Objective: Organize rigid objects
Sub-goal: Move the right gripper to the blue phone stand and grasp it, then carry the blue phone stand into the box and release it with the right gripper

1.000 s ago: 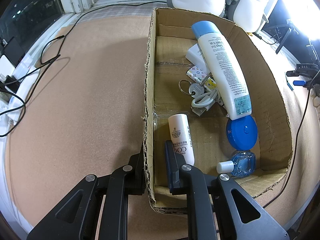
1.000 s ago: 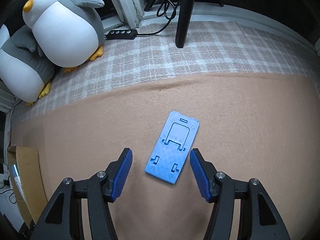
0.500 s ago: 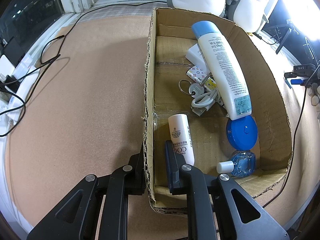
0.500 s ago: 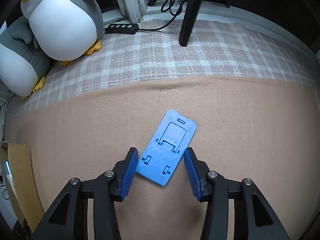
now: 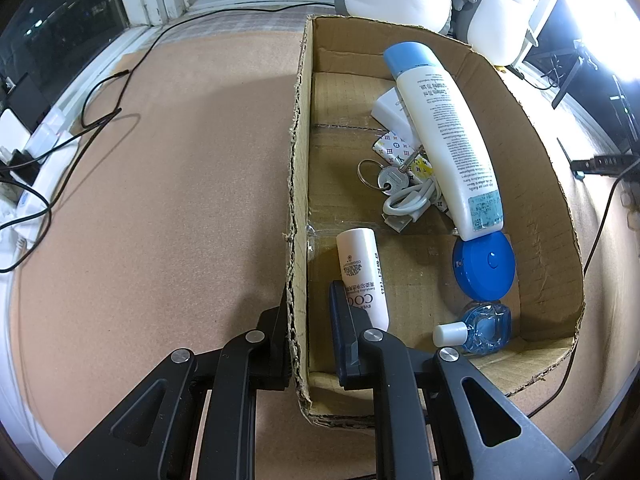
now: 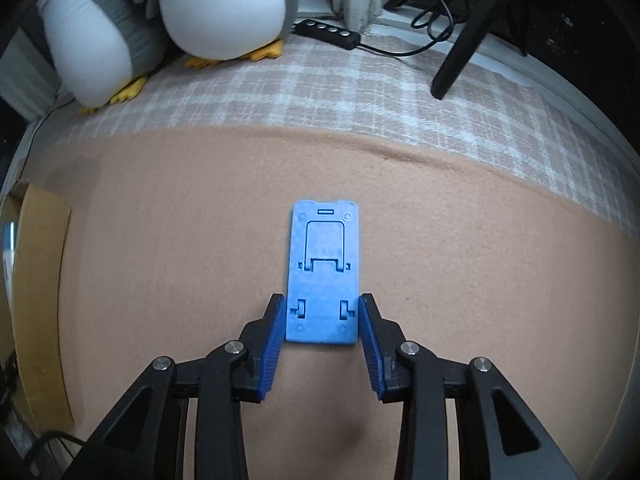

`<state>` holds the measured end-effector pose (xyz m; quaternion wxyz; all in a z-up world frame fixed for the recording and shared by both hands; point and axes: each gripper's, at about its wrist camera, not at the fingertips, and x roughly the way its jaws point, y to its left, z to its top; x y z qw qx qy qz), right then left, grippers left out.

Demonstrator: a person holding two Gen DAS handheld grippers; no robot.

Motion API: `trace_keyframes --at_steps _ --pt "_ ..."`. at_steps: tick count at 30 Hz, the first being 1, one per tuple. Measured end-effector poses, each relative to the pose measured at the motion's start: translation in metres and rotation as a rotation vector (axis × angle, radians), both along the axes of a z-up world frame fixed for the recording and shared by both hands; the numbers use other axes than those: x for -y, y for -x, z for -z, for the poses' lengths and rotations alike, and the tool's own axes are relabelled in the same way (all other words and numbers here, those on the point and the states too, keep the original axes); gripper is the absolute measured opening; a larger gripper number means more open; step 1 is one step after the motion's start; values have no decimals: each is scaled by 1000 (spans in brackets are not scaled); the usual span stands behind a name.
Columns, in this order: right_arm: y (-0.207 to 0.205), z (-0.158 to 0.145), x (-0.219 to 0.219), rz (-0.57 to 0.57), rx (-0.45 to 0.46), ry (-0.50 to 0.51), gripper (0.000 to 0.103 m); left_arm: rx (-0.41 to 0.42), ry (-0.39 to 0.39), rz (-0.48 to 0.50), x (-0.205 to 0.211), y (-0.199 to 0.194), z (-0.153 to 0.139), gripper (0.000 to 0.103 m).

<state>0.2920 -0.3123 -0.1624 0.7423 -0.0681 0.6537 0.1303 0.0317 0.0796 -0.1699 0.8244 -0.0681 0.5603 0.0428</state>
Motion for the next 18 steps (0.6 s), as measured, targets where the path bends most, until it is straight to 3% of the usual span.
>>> trace_keyframes --at_steps 18 --pt "2 -6 -10 -36 58 25 33 1 0 -1 1 1 0 13"
